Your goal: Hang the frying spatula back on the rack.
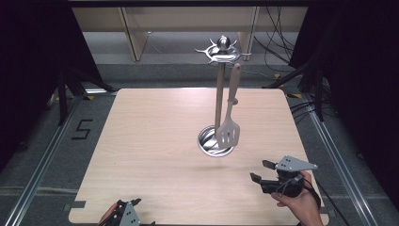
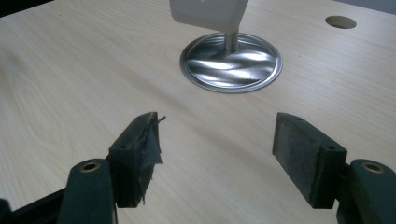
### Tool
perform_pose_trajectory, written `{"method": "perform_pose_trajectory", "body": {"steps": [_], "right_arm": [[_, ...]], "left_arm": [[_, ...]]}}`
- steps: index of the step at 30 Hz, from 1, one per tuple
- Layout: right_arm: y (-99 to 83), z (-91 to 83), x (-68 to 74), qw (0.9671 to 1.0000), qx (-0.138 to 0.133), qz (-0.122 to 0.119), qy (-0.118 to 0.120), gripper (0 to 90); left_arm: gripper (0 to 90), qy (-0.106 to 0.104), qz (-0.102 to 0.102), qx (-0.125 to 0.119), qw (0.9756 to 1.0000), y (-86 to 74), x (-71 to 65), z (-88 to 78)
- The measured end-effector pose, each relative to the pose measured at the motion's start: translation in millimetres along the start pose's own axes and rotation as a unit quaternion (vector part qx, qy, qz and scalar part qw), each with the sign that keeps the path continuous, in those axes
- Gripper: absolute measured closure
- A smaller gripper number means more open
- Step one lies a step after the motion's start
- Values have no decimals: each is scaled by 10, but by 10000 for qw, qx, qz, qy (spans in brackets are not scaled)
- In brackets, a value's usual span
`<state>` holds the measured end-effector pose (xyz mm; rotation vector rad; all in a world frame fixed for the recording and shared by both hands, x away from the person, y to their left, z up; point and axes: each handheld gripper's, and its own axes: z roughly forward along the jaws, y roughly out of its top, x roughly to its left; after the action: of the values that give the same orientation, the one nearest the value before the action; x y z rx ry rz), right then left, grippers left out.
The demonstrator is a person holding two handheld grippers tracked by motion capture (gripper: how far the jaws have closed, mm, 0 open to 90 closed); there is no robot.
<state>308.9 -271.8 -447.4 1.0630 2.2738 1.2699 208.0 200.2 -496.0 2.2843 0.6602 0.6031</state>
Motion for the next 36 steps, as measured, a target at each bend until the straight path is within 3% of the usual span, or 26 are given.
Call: {"method": "perform_pose_trajectory", "body": {"steps": [4,5,6,8,9,10,12,13,17,18,19,22,24,25,26,28,32,33,34,36], "right_arm": [[-71,0,-2,10000,-22,-89,-22,316],[-90,-8,5,10000,9,-22,-41,306],[-112,-11,28,9999,47,105,-43,303],[-143,-23,35,9999,44,132,-51,302],[-157,-34,40,9998,35,159,-87,300],[-170,-33,21,10000,1,60,-54,298],[-195,-50,54,9998,30,163,-88,296],[-205,-46,46,9999,-32,57,-85,295],[-245,-40,74,10000,-27,81,25,292],[-254,-42,101,9998,7,191,46,290],[-263,-41,106,9998,2,188,34,289],[-296,-44,108,10000,63,68,1,286],[-322,-46,138,9998,26,199,56,285],[-331,-51,137,9999,11,154,61,284],[-340,-60,143,9999,18,157,14,283],[-354,-74,152,9998,65,180,39,281],[-391,-87,173,9997,18,220,54,279],[-400,-87,159,9999,-23,106,20,279],[-410,-99,168,9998,57,177,39,279],[-424,-96,164,10000,9,94,26,278]], "left_arm": [[185,6,2,-14,10000,0,-1,1],[185,23,179,-57,9998,10,22,2],[184,43,66,12,10000,4,6,-5],[184,27,12,-27,10000,2,-1,-1],[184,10,174,-37,9998,10,21,1],[184,17,190,-39,9998,11,23,1],[184,13,173,-41,9998,11,20,2],[184,61,12,-127,9999,6,0,16],[184,59,50,-115,9999,7,4,12],[184,22,188,-35,9998,12,21,-1],[184,8,19,0,10000,3,-1,-4],[184,29,24,0,10000,3,0,-6],[184,22,36,0,10000,3,1,-5],[184,11,181,-38,9998,11,20,0],[184,73,33,-126,9999,7,0,14],[184,23,215,-26,9998,12,22,0],[184,22,210,-28,9998,13,21,0],[184,20,215,-26,9998,13,21,-1],[184,21,212,-28,9998,13,21,-1],[184,81,19,-118,9999,7,-1,13]]}}
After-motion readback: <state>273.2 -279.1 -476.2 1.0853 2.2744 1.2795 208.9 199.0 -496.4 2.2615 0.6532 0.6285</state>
